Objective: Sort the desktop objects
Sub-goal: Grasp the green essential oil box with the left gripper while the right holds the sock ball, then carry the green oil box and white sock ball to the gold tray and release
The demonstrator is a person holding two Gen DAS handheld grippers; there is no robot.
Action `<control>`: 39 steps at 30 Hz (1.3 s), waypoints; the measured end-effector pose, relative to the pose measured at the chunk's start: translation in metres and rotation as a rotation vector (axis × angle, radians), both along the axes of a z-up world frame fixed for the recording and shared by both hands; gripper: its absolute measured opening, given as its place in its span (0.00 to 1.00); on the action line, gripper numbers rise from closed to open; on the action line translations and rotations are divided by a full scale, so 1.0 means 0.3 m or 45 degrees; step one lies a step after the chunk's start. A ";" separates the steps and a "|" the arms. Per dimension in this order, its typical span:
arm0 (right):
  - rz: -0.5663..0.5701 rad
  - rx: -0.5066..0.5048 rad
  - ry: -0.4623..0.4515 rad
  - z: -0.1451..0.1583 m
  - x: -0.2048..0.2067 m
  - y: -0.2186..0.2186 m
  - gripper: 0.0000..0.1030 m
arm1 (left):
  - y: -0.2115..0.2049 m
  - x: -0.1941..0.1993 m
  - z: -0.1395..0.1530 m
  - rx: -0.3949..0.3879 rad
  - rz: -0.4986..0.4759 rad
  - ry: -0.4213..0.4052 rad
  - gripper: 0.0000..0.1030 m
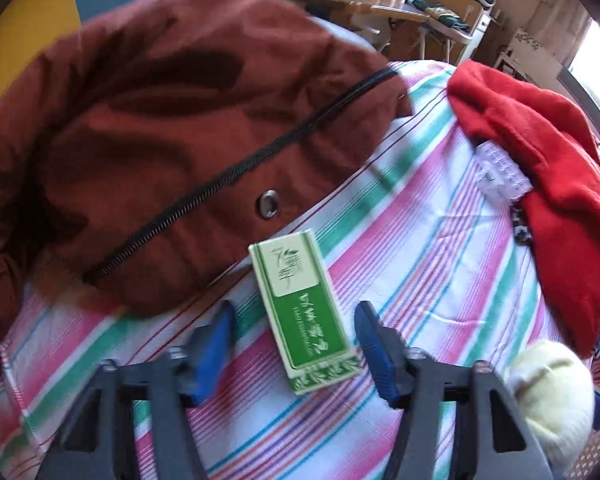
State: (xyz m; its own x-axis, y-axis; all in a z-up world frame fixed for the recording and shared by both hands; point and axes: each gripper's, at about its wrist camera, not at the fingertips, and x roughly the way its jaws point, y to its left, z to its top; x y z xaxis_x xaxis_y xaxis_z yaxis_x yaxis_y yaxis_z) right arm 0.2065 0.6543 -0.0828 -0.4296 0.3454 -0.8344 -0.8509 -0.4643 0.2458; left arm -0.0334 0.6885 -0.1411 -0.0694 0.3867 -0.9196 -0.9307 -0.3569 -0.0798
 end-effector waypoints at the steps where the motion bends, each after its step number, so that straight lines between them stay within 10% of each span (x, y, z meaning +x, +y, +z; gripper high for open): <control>1: 0.008 0.002 -0.011 -0.003 -0.007 -0.002 0.55 | -0.013 -0.002 0.003 0.020 -0.002 0.028 0.30; 14: 0.306 -0.038 -0.085 -0.061 -0.134 -0.079 0.55 | -0.429 -0.024 0.038 0.041 0.142 -0.015 0.30; 39: 0.880 0.146 -0.263 -0.141 -0.338 -0.387 0.55 | -1.194 0.123 0.348 0.300 0.432 0.252 0.30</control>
State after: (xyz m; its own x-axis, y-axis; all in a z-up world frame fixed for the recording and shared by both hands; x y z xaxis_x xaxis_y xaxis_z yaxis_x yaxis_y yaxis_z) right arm 0.1050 0.5383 -0.1250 -0.4187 0.1427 -0.8969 -0.3782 -0.9253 0.0294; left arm 0.0036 0.3304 -0.0367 -0.3935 0.5089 -0.7656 -0.7699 -0.6375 -0.0280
